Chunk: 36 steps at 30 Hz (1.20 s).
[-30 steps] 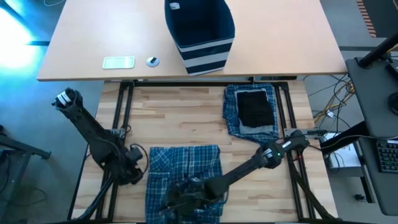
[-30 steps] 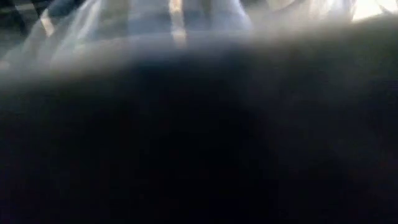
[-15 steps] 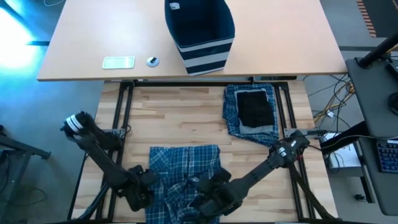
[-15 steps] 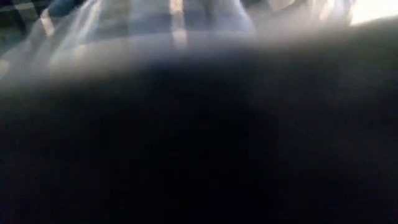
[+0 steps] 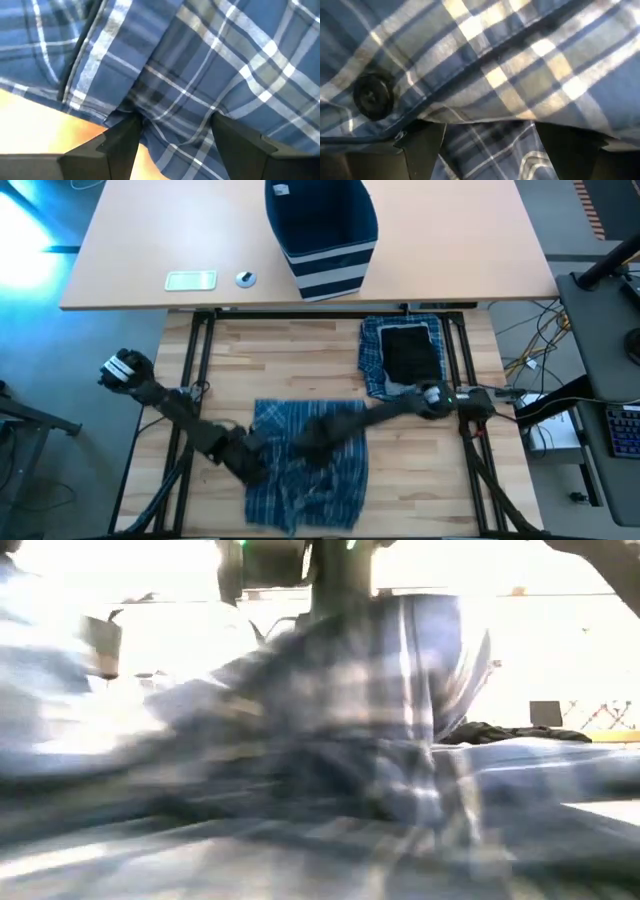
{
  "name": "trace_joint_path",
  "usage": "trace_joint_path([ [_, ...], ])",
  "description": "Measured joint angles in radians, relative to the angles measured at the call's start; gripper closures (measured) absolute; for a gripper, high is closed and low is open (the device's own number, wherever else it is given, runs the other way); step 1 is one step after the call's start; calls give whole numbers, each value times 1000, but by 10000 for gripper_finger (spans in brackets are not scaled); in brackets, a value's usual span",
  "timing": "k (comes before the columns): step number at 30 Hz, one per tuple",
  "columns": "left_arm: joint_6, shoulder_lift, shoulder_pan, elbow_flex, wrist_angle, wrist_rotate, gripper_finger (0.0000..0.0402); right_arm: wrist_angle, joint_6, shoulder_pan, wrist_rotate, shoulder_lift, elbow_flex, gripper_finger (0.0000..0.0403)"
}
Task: Fold Laundry from Bin
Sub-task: Fold the blue patterned long sleeve
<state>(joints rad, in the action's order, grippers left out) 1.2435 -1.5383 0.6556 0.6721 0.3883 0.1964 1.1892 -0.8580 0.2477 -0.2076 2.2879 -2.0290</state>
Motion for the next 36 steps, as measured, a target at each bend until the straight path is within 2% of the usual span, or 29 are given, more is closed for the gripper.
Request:
trace_joint_path([
  [5, -55, 157, -198, -122, 16, 44, 170, -20, 266, -194, -4, -5, 17, 100],
  [9, -80, 327, -311, -198, 35, 50, 170, -11, 356, -296, 15, -34, -39, 100],
  [12, -84, 438, -320, -220, 24, 46, 170, 37, 350, -294, 8, -107, -76, 100],
  [15, -86, 505, -313, -218, 11, 30, 170, 174, 254, -265, -25, -175, -65, 100],
  [18, -106, 526, -311, -210, 10, 27, 170, 298, 166, -266, -11, -224, 25, 105],
  [20, -125, 527, -311, -203, 5, 28, 170, 272, 162, -287, 28, -264, 124, 113],
  [25, -127, 508, -295, -176, 4, -5, 170, 59, 148, -336, 105, -354, 400, 139],
  [28, -125, 501, -263, -144, 17, -6, 170, -142, 147, -339, 272, -375, 497, 151],
  [31, -124, 496, -245, -102, 45, 4, 170, -381, 137, -277, 430, -380, 529, 158],
  [34, -142, 493, -237, -63, 54, 34, 170, -611, 111, -171, 469, -374, 530, 158],
  [36, -206, 493, -234, -32, 50, 76, 170, -787, 109, -104, 471, -368, 530, 158],
])
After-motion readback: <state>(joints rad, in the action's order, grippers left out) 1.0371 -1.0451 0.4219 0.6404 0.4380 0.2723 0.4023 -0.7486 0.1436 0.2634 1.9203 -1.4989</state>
